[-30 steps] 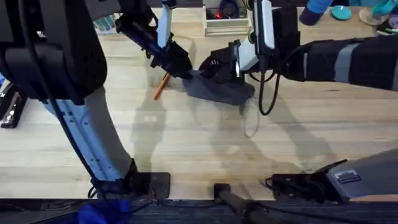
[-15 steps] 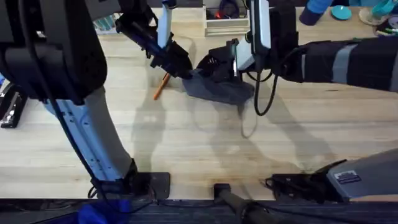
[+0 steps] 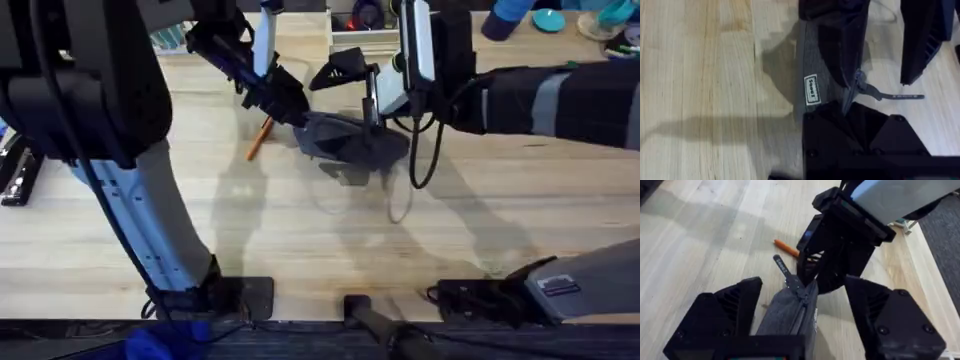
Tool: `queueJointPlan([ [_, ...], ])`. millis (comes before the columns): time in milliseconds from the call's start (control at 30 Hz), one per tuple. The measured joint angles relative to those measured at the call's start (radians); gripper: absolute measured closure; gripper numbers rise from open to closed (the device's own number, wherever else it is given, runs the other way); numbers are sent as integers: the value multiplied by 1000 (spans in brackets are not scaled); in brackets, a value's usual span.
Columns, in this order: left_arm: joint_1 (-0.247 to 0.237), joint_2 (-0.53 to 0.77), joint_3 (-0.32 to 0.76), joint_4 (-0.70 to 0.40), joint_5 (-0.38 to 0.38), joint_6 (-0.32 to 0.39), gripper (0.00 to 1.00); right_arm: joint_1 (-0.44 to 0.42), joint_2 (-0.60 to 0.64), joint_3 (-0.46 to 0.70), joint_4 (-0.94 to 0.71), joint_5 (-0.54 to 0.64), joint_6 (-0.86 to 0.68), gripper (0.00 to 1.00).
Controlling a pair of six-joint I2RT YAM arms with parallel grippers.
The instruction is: Unzip the bag, pick up the pens from the table one at a time and place them inside, then zip the bag closed.
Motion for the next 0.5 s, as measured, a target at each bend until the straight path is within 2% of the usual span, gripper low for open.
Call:
queueJointPlan([
  [167, 0, 0, 0, 0, 0, 0, 953, 0, 0, 0, -3, 0, 0, 4],
  [200, 0, 0, 0, 0, 0, 0, 896, 0, 0, 0, -3, 0, 0, 4],
  [233, 0, 0, 0, 0, 0, 0, 831, 0, 0, 0, -3, 0, 0, 4],
  [333, 0, 0, 0, 3, 0, 0, 551, 0, 0, 0, -3, 0, 0, 4],
  [433, 0, 0, 0, 3, 0, 0, 85, 0, 0, 0, -4, 0, 0, 4],
  [500, 0, 0, 0, 3, 0, -1, 12, 0, 0, 0, -4, 0, 0, 4],
])
